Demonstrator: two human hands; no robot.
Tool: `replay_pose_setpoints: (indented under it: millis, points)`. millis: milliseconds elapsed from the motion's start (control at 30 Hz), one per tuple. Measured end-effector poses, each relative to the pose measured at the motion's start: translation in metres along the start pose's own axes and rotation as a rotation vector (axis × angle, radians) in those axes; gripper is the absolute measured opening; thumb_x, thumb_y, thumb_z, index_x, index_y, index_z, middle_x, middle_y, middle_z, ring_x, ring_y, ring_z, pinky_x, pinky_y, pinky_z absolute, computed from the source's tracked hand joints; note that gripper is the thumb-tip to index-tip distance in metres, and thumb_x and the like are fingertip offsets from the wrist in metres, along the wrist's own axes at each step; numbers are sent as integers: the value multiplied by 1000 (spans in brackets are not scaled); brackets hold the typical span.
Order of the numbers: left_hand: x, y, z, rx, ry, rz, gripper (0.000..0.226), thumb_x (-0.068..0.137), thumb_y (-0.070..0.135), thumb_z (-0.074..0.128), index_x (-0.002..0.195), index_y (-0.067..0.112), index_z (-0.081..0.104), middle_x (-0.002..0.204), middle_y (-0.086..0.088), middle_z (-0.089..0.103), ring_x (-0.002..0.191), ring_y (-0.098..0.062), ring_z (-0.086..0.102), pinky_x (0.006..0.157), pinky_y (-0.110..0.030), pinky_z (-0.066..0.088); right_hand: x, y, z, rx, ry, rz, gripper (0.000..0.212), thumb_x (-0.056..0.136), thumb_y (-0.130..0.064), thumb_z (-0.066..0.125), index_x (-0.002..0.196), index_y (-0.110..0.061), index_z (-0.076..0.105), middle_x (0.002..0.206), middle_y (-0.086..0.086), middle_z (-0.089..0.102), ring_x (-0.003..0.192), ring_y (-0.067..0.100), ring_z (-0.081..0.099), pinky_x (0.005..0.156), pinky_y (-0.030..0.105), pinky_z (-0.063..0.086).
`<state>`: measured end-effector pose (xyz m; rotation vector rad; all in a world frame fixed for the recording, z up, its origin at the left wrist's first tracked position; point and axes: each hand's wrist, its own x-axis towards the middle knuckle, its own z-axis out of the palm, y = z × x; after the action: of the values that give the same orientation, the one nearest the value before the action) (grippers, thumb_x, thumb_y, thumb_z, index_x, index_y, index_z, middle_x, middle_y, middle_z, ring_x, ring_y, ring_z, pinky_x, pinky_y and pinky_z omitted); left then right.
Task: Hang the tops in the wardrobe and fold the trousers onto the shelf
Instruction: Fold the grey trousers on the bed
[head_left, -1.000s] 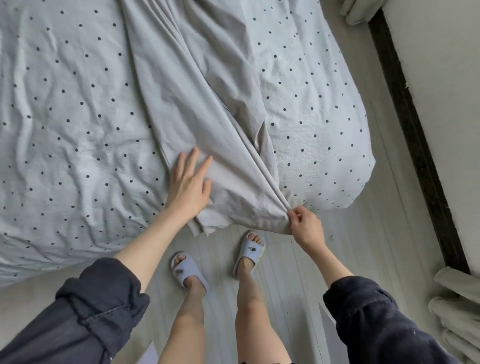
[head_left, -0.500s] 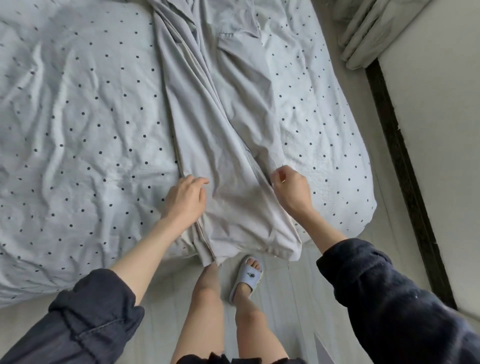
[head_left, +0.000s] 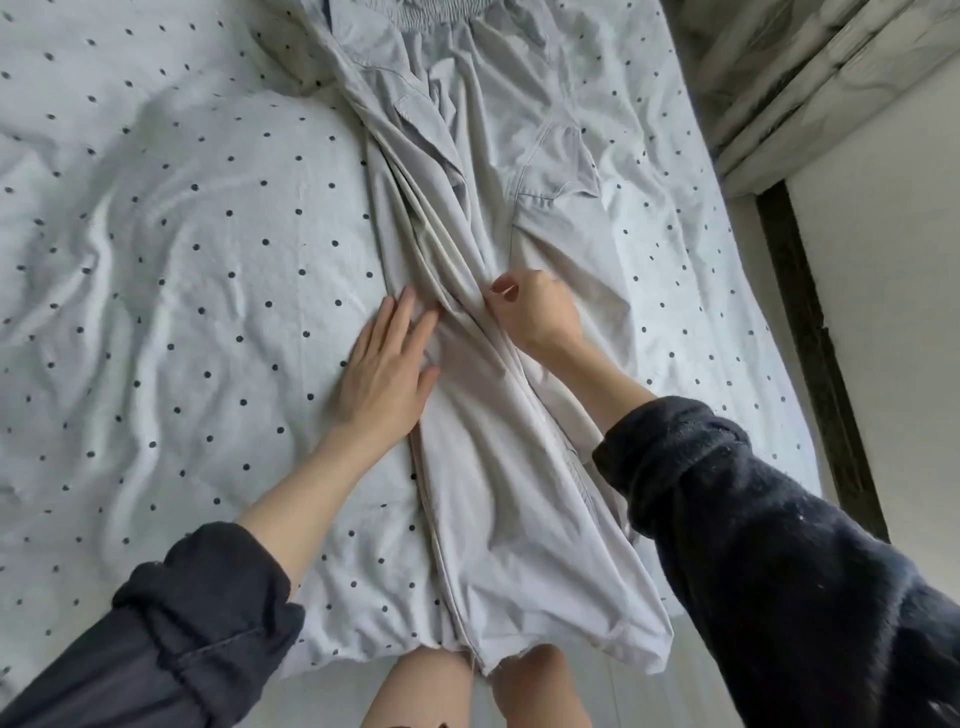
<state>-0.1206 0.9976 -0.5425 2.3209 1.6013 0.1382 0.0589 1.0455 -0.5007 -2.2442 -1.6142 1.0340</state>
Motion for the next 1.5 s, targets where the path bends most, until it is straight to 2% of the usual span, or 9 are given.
replay_pose_setpoints:
  millis: [200, 333, 533, 700, 900, 1100, 1233, 1333, 1500]
  points:
    - [0, 3, 0, 29, -49, -20, 61, 81, 11, 67, 137, 4, 44, 151, -20, 28, 138, -37, 30, 111, -47, 30, 8, -4, -4, -16, -13, -5, 14, 91, -26, 52, 90, -17, 62, 101, 13, 65, 97, 33, 58, 69, 30, 38]
    - [2, 1, 1, 83, -58, -25, 64, 77, 8, 71, 136, 6, 46, 151, -18, 31, 137, -36, 33, 110, -46, 31, 7, 9, -39, 210, 125, 96, 21, 94, -22, 48, 108, -11, 61, 104, 9, 67, 101, 28, 58, 76, 29, 39]
    - [4, 15, -1, 129, -111, -79, 82, 72, 6, 74, 144, 21, 37, 153, -6, 30, 138, -36, 30, 110, -45, 26, 1, 45, -72, 353, 245, 139, 15, 95, -22, 48, 96, -11, 59, 74, -8, 53, 81, 17, 52, 70, 28, 39]
    - [8, 21, -8, 108, -164, -151, 77, 77, 5, 69, 145, 20, 36, 156, -3, 24, 142, -35, 20, 114, -44, 19, 13, 57, -66, 594, -73, 257, 28, 96, -31, 47, 73, -15, 45, 71, -3, 41, 66, 13, 40, 60, 26, 32]
    - [15, 31, -17, 47, -187, -225, 65, 86, 8, 55, 146, 20, 32, 158, -2, 15, 145, -32, 9, 117, -40, 8, -4, 70, -77, 427, -414, 149, 24, 86, -14, 67, 96, 8, 66, 86, 7, 63, 79, 14, 58, 68, 24, 49]
    - [18, 41, -25, 60, -223, -273, 63, 92, 15, 48, 149, 28, 22, 159, 3, 4, 146, -28, 2, 119, -38, 6, -8, 87, -90, 378, -239, 144, 41, 79, -22, 75, 56, -13, 42, 56, -3, 38, 52, 10, 33, 48, 23, 23]
    - [20, 43, -26, 80, -243, -277, 63, 92, 16, 49, 148, 28, 23, 159, 3, 7, 145, -30, 4, 117, -40, 7, -5, 97, -86, 147, -203, 262, 41, 78, -41, 73, 62, -15, 46, 64, -2, 50, 61, 17, 47, 54, 30, 34]
    - [27, 46, -32, 49, -127, -233, 51, 84, 5, 57, 134, 13, 49, 144, -13, 40, 137, -38, 27, 109, -50, 23, 3, 92, -86, 31, -277, 304, 43, 79, -48, 67, 63, -14, 47, 72, 3, 55, 75, 25, 54, 63, 32, 39]
    - [68, 44, -53, -94, 41, -195, 46, 87, 3, 53, 132, 6, 49, 140, -20, 42, 135, -38, 32, 107, -51, 33, 28, 43, -102, -19, -55, 113, 53, 84, -63, 49, 110, -16, 53, 105, 6, 64, 100, 27, 58, 95, 43, 41]
